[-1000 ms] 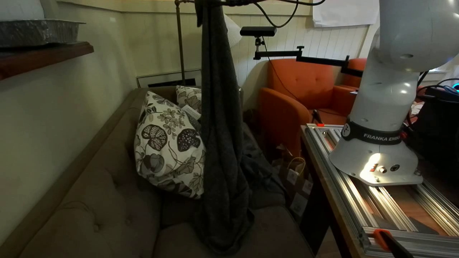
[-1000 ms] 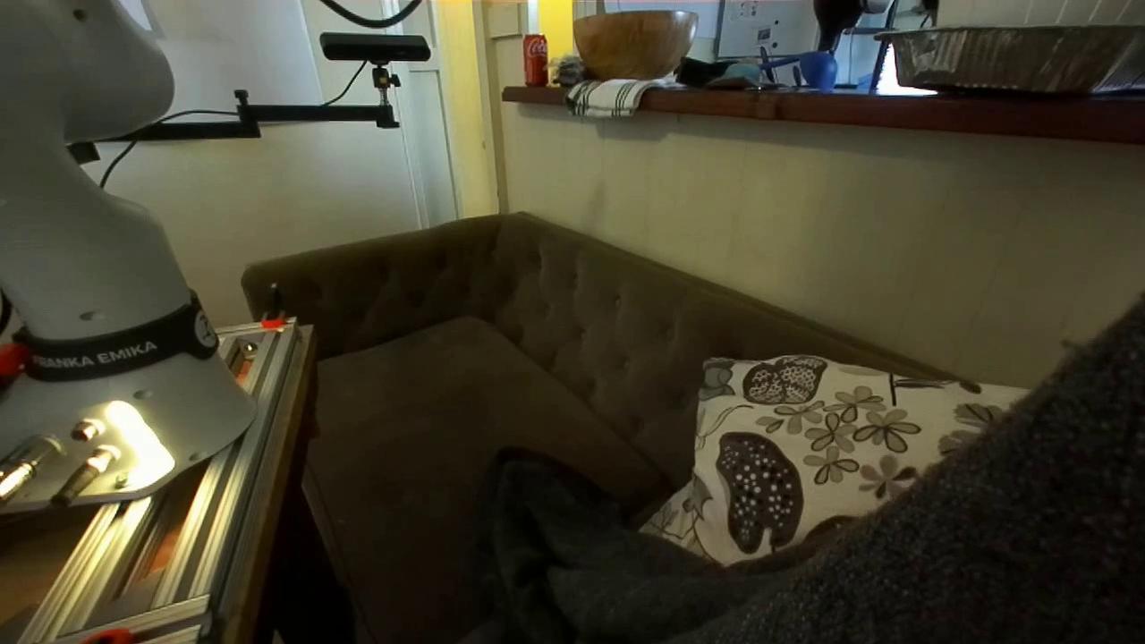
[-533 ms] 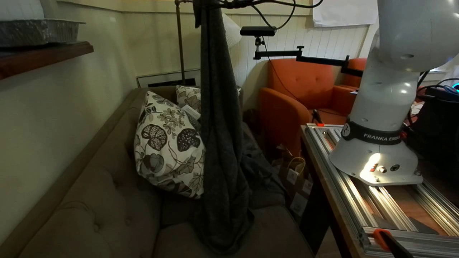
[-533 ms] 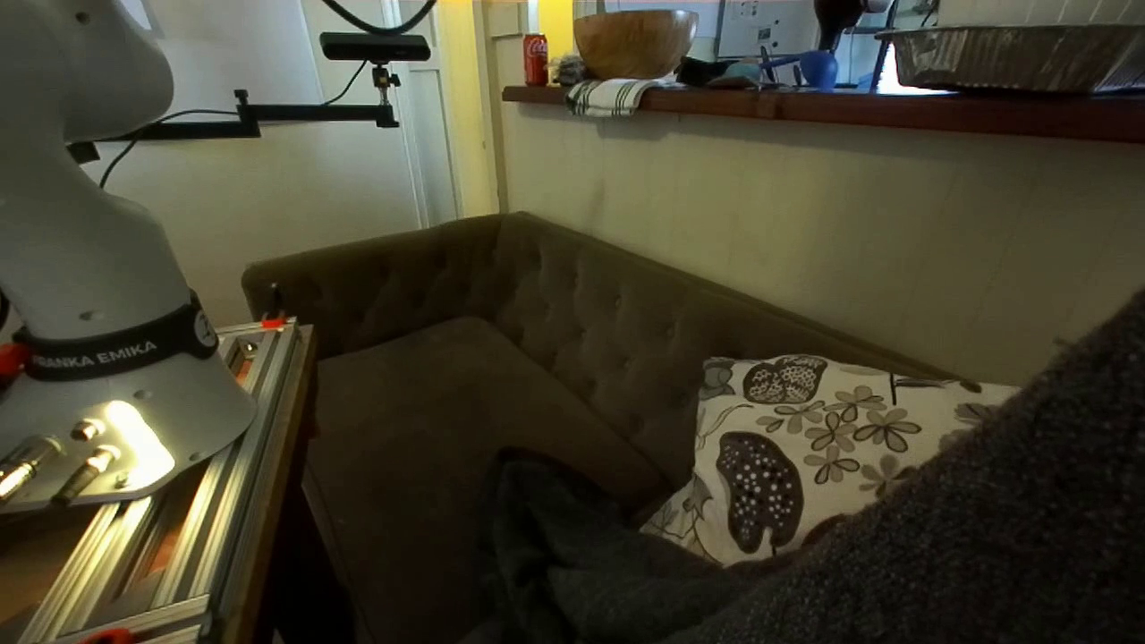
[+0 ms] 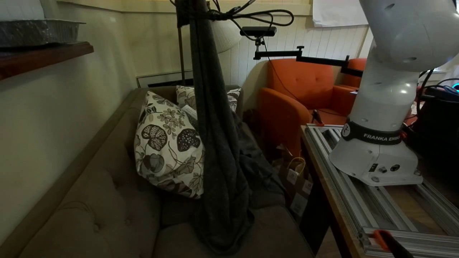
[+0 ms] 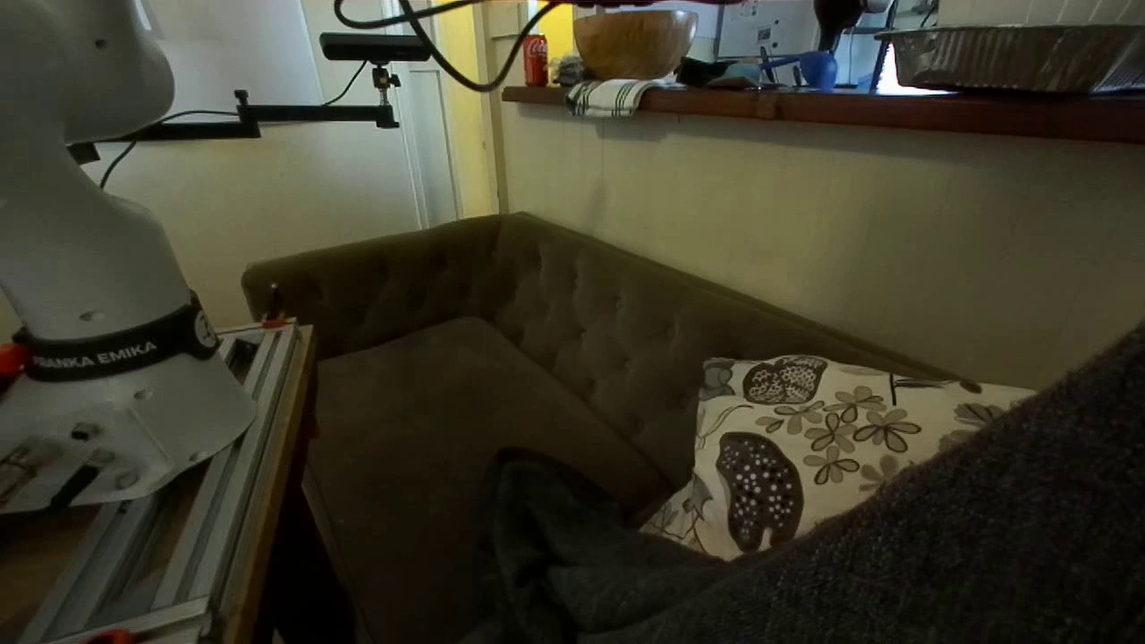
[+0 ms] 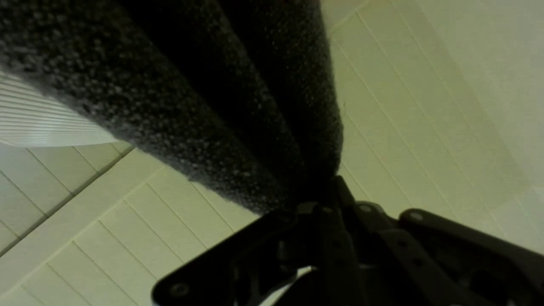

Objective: Move the blanket to the right

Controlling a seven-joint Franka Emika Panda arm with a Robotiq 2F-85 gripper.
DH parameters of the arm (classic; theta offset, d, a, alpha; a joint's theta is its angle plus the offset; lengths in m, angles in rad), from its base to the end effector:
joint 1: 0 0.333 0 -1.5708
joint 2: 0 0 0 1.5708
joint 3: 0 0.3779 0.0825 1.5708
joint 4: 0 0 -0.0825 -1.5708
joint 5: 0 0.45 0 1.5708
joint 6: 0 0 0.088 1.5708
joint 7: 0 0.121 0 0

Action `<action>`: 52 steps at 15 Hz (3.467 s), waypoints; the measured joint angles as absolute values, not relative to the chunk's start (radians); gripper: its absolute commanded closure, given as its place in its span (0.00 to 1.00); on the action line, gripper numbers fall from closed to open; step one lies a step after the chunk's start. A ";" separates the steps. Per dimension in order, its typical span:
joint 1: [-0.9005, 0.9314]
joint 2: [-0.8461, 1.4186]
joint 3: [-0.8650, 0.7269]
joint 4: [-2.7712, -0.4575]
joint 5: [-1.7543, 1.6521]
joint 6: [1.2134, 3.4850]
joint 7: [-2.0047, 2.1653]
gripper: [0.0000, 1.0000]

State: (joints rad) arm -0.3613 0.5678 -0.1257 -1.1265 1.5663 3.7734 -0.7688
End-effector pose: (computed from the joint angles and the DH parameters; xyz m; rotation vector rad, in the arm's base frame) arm 0.6359 -0.4576 0.6404 1.3146 -1.6221 1.9320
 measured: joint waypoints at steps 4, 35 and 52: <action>-0.387 0.674 -0.113 -0.972 1.650 3.778 -0.842 0.98; -0.430 0.675 -0.215 -1.280 1.266 3.211 -0.294 0.98; -0.533 0.858 -0.159 -0.933 0.970 2.720 -0.337 0.99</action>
State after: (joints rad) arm -0.5330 0.8581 -0.1592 -0.9325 0.9695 2.7196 -0.3367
